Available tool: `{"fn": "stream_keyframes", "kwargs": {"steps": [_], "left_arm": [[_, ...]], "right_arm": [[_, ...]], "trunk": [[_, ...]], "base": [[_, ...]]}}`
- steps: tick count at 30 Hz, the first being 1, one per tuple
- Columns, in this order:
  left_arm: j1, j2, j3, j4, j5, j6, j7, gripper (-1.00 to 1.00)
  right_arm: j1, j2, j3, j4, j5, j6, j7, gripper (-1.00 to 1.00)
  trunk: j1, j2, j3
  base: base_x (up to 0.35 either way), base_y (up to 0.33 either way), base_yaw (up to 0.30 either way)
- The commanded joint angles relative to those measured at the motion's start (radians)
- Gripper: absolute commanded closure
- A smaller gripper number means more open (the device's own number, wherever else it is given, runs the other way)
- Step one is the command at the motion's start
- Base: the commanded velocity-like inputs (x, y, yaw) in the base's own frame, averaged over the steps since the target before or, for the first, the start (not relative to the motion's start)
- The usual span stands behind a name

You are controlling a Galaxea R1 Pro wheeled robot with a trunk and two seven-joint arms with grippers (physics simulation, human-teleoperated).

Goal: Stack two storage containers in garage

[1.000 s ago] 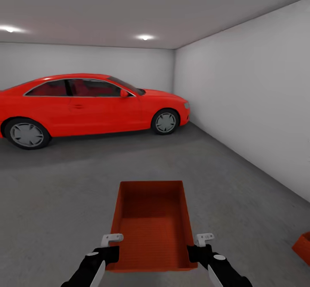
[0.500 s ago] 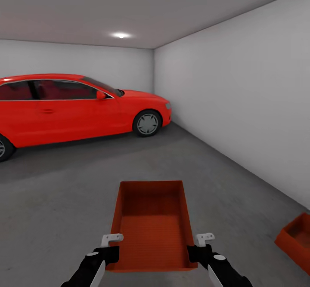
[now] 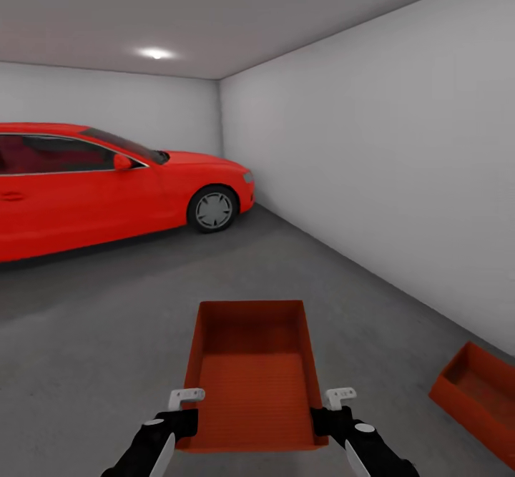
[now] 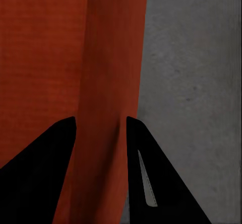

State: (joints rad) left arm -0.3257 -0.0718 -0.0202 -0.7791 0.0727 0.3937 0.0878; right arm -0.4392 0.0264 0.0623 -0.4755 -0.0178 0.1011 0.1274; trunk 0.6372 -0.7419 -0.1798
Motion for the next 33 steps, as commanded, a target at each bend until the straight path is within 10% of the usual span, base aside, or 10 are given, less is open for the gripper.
{"fn": "stream_keyframes", "kwargs": {"steps": [1, 33], "left_arm": [[0.0, 0.001, -0.001, 0.0, -0.016, 0.008, 0.023, 1.0], [0.0, 0.001, 0.0, 0.0, -0.016, 0.008, 0.023, 1.0]], "right_arm": [[-0.001, -0.001, 0.007, -0.023, -0.014, -0.014, 0.029, 1.0], [-0.001, 0.0, 0.007, -0.023, -0.014, -0.014, 0.029, 1.0]], "trunk": [[0.001, -0.001, -0.002], [0.001, -0.001, -0.002]], "base": [[0.269, 0.0, -0.276], [0.253, -0.016, -0.277]]}}
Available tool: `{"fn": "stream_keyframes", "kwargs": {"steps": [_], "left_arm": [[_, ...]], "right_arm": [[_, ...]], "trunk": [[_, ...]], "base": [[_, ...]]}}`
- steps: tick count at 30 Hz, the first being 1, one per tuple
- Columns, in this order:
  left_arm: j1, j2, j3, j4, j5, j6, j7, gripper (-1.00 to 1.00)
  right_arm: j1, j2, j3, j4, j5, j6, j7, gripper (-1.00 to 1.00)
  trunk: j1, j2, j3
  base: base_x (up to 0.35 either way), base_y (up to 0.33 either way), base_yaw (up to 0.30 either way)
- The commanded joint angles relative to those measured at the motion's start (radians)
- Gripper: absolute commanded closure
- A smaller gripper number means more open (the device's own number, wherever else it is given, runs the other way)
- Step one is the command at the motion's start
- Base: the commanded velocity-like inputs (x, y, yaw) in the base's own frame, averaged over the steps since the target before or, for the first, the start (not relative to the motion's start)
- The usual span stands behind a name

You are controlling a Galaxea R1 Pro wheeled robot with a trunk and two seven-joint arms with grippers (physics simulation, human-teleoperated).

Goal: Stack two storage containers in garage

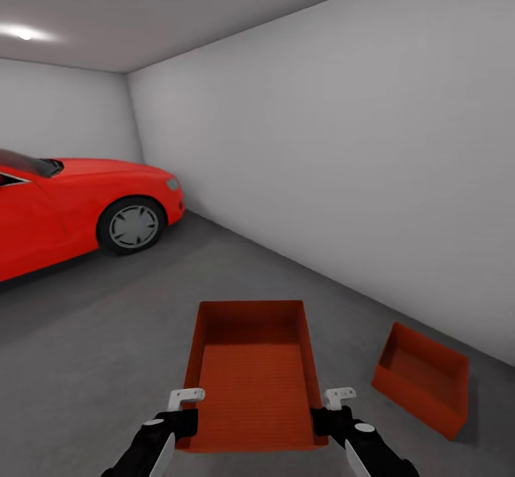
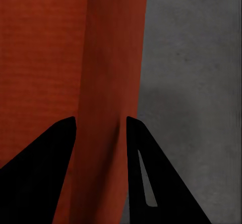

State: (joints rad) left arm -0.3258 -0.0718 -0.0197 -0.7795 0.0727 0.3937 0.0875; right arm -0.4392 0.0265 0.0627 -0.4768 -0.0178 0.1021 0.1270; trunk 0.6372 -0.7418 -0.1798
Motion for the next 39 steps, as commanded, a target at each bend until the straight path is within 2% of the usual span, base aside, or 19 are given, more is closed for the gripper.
{"fn": "stream_keyframes", "kwargs": {"steps": [1, 39], "left_arm": [[0.001, 0.001, -0.001, 0.0, -0.016, 0.008, 0.023, 1.0], [0.0, 0.002, -0.001, 0.0, -0.016, 0.008, 0.023, 1.0]], "right_arm": [[-0.001, -0.001, 0.006, -0.022, -0.014, -0.015, 0.029, 1.0], [-0.001, 0.0, 0.007, -0.022, -0.014, -0.015, 0.029, 1.0]], "trunk": [[0.001, -0.001, -0.002], [0.001, -0.001, -0.002]], "base": [[0.234, 0.0, -0.294], [0.235, 0.0, -0.298]]}}
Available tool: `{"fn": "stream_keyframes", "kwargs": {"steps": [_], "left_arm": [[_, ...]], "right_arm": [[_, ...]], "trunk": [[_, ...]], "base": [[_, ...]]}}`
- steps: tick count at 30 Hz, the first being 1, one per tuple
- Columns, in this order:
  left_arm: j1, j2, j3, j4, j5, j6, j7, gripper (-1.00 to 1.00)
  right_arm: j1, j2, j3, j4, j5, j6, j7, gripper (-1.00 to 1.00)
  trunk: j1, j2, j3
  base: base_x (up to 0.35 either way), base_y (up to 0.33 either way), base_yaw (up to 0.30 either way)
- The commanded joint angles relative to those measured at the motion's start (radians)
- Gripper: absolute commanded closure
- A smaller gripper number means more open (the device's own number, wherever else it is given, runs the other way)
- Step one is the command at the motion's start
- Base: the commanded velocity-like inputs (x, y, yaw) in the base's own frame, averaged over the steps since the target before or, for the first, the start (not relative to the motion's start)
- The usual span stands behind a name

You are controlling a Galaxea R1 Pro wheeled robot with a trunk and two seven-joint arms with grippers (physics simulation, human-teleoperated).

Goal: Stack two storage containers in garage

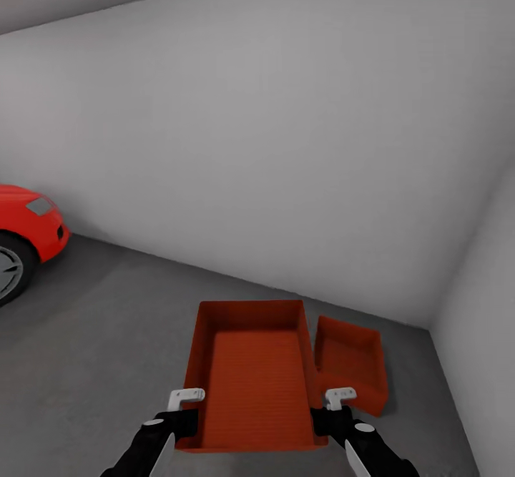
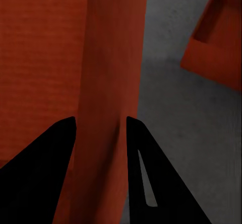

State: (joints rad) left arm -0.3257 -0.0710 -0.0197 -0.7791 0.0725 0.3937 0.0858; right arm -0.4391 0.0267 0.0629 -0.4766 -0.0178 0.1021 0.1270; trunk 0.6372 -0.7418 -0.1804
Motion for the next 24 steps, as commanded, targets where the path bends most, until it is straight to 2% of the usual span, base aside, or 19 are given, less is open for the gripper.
{"fn": "stream_keyframes", "kwargs": {"steps": [1, 16, 24], "left_arm": [[0.0, 0.001, -0.001, 0.0, -0.016, 0.008, 0.025, 1.0], [0.0, 0.002, 0.0, 0.0, -0.016, 0.008, 0.025, 1.0], [0.0, 0.002, 0.0, 0.0, -0.016, 0.008, 0.028, 1.0]], "right_arm": [[-0.001, -0.001, 0.007, -0.022, -0.014, -0.015, 0.029, 1.0], [-0.001, -0.001, 0.007, -0.022, -0.014, -0.015, 0.029, 1.0], [-0.001, -0.001, 0.007, -0.022, -0.014, -0.015, 0.029, 1.0]], "trunk": [[0.001, -0.001, -0.002], [0.001, -0.001, -0.009], [0.001, -0.001, -0.013]], "base": [[0.252, 0.0, -0.293], [0.263, -0.002, -0.286], [0.314, -0.106, -0.284]]}}
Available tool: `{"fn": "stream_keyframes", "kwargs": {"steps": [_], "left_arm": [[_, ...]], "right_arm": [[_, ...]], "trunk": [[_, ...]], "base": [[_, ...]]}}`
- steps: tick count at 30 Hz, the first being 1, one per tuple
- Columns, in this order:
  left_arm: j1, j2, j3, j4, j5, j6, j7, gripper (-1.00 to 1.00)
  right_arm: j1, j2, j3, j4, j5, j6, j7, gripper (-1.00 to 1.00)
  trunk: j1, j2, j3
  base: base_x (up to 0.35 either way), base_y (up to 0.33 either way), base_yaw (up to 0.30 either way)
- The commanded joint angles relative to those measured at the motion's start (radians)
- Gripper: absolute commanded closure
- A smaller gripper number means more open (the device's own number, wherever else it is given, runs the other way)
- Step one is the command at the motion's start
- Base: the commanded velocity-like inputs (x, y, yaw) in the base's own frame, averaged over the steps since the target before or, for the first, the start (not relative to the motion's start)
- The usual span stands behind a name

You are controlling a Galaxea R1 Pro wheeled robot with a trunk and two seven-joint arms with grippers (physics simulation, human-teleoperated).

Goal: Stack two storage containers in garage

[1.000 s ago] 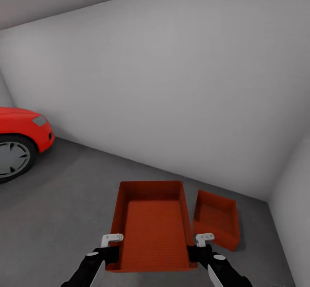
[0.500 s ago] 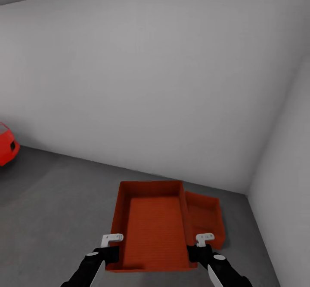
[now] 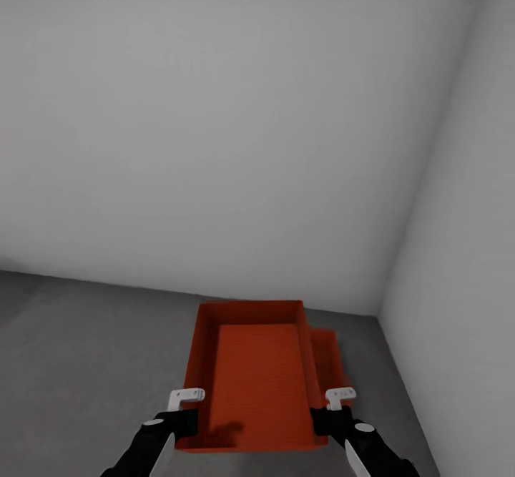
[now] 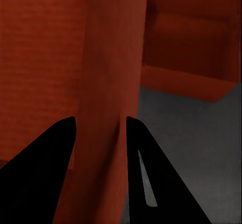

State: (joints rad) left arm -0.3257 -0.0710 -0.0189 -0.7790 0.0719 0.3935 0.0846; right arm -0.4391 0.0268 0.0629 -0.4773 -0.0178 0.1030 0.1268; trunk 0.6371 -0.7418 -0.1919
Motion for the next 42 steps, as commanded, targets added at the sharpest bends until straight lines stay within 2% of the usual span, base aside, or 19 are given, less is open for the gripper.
{"fn": "stream_keyframes", "kwargs": {"steps": [1, 19, 31, 42], "left_arm": [[0.0, 0.002, -0.001, 0.0, -0.015, 0.008, 0.029, 1.0], [0.0, 0.002, -0.001, 0.0, -0.015, 0.008, 0.029, 1.0], [0.0, 0.002, -0.001, 0.0, -0.015, 0.008, 0.029, 1.0], [0.0, 0.002, -0.001, 0.0, -0.015, 0.008, 0.029, 1.0]], "right_arm": [[-0.001, -0.001, 0.007, -0.021, -0.014, -0.016, 0.03, 1.0], [-0.001, -0.001, 0.007, -0.021, -0.014, -0.016, 0.03, 1.0], [-0.001, -0.001, 0.008, -0.021, -0.014, -0.016, 0.03, 1.0], [-0.001, -0.001, 0.008, -0.021, -0.014, -0.016, 0.03, 1.0]], "trunk": [[0.001, -0.001, -0.002], [0.001, -0.001, -0.011], [0.001, -0.001, -0.012], [0.001, -0.001, -0.012]], "base": [[0.317, -0.136, -0.284], [0.317, -0.141, -0.273], [0.13, -0.097, -0.017], [0.237, -0.213, 0.131]]}}
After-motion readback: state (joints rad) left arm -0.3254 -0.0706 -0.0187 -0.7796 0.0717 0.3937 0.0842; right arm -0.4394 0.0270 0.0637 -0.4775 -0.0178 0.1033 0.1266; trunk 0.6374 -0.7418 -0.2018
